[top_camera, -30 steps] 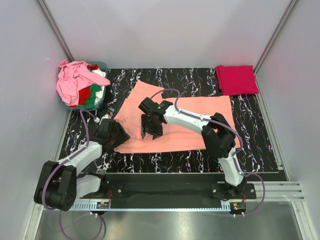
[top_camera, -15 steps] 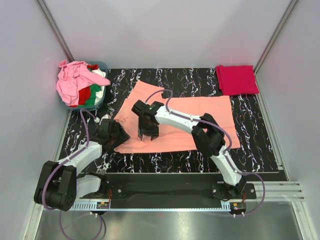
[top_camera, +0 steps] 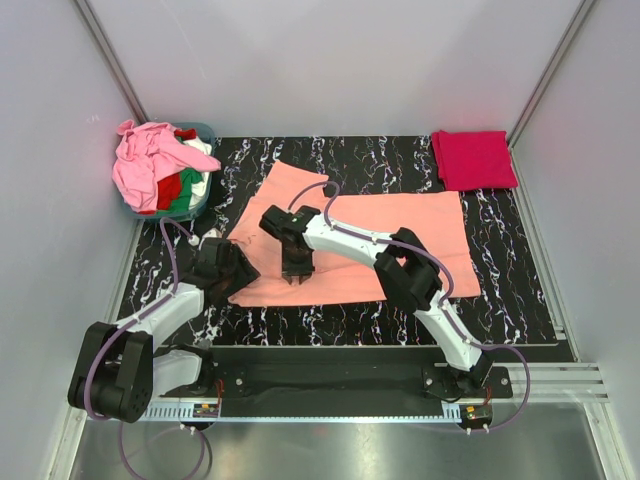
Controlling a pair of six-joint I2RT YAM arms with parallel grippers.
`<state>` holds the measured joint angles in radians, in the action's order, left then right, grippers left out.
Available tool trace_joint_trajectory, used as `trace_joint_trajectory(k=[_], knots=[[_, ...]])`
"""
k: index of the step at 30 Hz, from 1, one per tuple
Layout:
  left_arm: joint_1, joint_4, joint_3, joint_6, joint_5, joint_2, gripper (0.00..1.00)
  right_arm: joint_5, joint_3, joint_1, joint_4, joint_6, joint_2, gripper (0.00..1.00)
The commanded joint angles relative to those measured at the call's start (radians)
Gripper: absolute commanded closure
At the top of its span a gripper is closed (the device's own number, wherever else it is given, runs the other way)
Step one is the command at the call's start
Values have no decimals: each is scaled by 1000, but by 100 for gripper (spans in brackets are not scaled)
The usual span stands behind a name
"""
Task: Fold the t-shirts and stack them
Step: Fold the tshirt
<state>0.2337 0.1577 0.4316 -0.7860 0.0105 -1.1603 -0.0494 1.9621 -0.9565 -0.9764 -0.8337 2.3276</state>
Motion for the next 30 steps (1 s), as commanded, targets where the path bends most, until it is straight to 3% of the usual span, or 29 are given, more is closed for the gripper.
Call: trace_joint_trajectory(k=[1, 7, 11, 30], knots=[[-11, 31, -31, 19, 39, -15, 42, -46, 60, -11, -25, 2, 4, 66], [-11, 31, -33, 19, 39, -13, 42, -47, 83, -11, -33, 11, 12, 90], [-11, 31, -34, 21, 37, -12, 42, -63, 121, -7, -44, 19, 15, 100], [-11, 36, -31, 19, 42, -16, 42, 137, 138, 214, 54, -22, 61, 100]])
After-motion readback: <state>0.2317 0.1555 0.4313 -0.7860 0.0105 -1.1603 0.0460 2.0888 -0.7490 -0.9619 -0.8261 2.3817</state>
